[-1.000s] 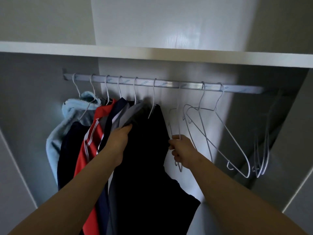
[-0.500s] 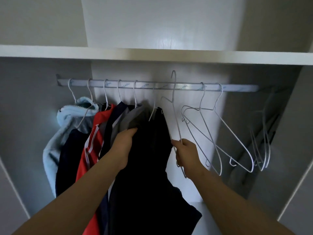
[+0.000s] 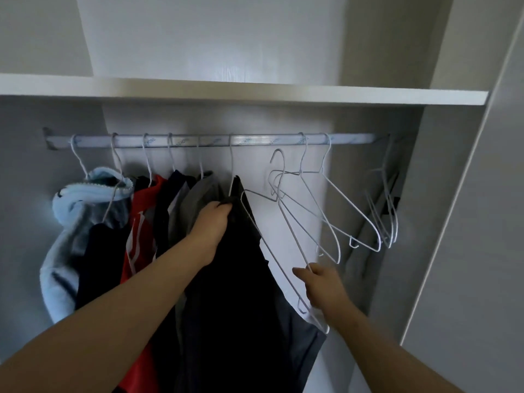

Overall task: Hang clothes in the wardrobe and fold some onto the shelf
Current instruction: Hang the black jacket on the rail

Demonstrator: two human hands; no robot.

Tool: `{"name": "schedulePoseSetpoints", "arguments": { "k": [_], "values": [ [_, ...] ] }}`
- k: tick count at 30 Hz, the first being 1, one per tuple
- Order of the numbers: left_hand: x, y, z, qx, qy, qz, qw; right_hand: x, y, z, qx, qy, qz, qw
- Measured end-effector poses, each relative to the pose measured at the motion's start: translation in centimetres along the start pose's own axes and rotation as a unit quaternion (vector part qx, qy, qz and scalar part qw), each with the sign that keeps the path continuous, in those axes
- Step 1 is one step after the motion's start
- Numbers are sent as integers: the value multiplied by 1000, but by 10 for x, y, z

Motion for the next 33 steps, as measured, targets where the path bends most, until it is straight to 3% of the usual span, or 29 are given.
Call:
{"name": "schedulePoseSetpoints", "arguments": {
  "k": [6,18,23,25,29,33],
  "values": [
    [5,-24,29,-28,-42,-38,998,-4,25,47,-2,36,35,999],
    [16,-94,161,-92,-106,-159,977,14,143,179,-104,29,101,989],
    [11,-112,221,-94,-123,-224,962,9,156,223,-62,59,161,983],
    [10,-122,240,-108,-129,-240,956,1,157,232,-60,61,133,987],
    [11,-121,261,-81,-137,-212,964,-1,162,247,-45,55,91,993],
    [16,-101,271,10,-127,-172,977,7,170,259,-38,53,52,997]
  ]
}}
Point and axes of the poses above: each hand's wrist, its own z-axis away from the middle knuckle, its own y-axis out of the back of the hand, x = y × z, the point moved 4 cm from there along -z, towards the middle knuckle, and after that the axes turned 1 degree about z, right-handed, at the moved point
